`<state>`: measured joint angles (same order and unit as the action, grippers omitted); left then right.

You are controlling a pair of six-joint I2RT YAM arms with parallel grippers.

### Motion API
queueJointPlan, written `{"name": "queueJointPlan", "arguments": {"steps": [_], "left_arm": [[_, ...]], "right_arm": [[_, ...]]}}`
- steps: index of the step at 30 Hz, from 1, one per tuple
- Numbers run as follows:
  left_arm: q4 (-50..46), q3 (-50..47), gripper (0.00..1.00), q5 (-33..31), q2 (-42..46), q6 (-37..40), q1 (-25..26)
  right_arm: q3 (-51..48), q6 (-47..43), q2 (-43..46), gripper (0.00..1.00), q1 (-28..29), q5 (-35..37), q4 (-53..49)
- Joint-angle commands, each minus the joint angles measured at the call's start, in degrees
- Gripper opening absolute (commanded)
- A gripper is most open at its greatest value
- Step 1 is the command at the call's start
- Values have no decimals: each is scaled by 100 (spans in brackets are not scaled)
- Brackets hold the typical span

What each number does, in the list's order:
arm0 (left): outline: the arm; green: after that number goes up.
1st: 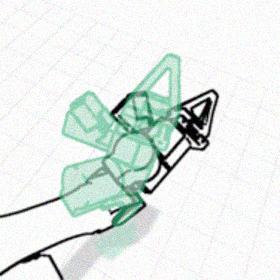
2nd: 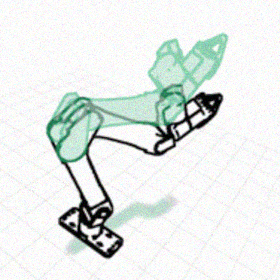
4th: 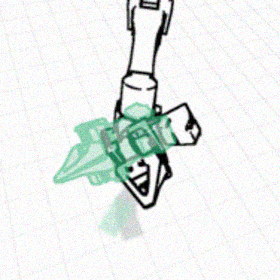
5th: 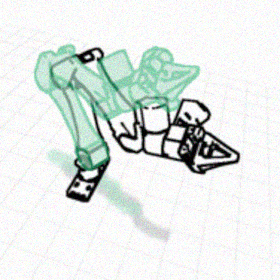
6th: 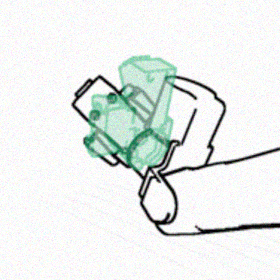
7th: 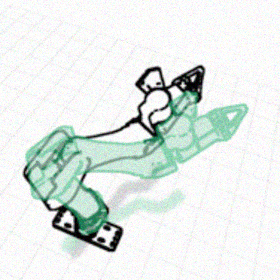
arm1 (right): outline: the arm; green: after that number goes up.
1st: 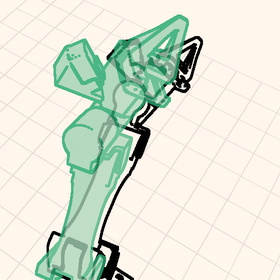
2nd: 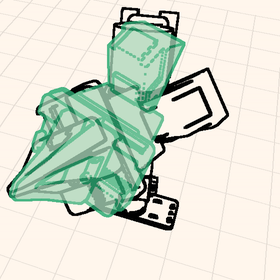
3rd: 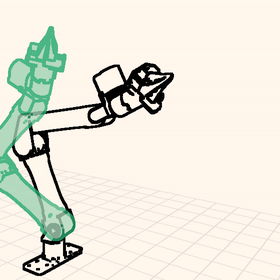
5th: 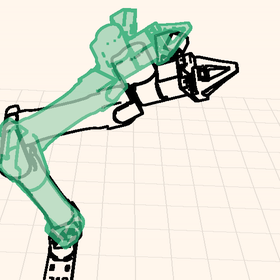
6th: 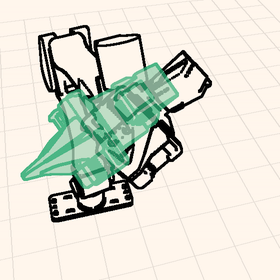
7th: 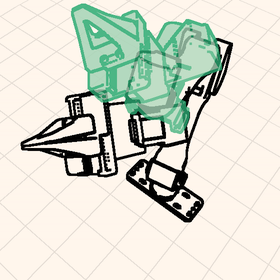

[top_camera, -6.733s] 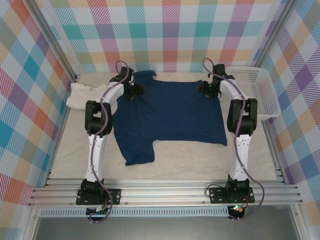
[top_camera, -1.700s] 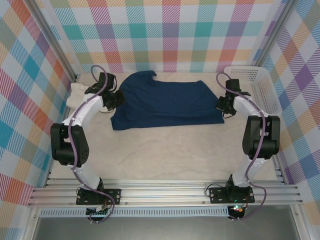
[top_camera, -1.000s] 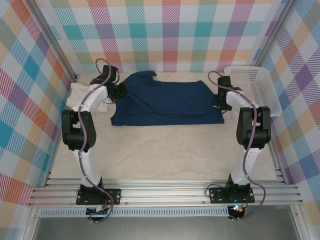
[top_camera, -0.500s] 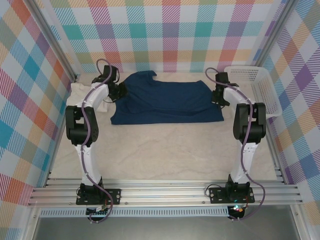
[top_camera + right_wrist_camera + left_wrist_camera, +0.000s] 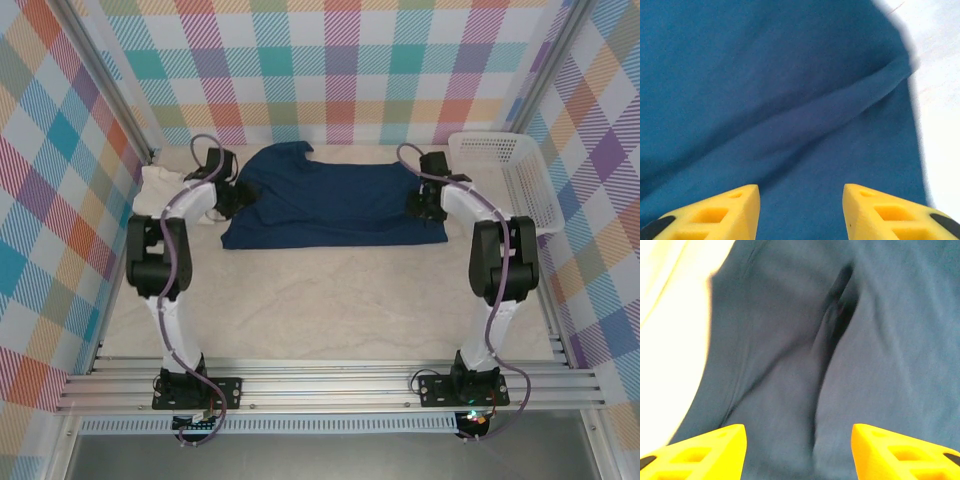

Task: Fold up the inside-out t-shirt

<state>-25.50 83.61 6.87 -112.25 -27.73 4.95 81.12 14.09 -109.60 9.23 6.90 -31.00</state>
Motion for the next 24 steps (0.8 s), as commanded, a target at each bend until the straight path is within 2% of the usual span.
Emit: {"name": "queueJointPlan", "arguments": {"steps": [1, 3, 6, 12, 18, 24], "left_arm": [[1134, -1262, 59, 427, 1014, -350, -7], [1285, -1657, 59, 631, 1072, -291, 53], [1338, -1676, 59, 763, 838, -58, 76], [1007, -1448, 57, 345, 240, 89, 50], [642, -1863, 57, 34, 487, 212, 50], [654, -2623, 57, 106, 810, 206, 67]], "right_arm": [[-259, 50, 190, 48, 46, -757, -81], [-202, 7, 54, 47, -20, -497, -215], [92, -46, -231, 46, -154, -171, -502], [655, -327, -840, 44, -335, 448, -1267], [410, -640, -1037, 43, -335, 979, -1494], [-349, -608, -722, 40, -328, 1435, -1573]]}}
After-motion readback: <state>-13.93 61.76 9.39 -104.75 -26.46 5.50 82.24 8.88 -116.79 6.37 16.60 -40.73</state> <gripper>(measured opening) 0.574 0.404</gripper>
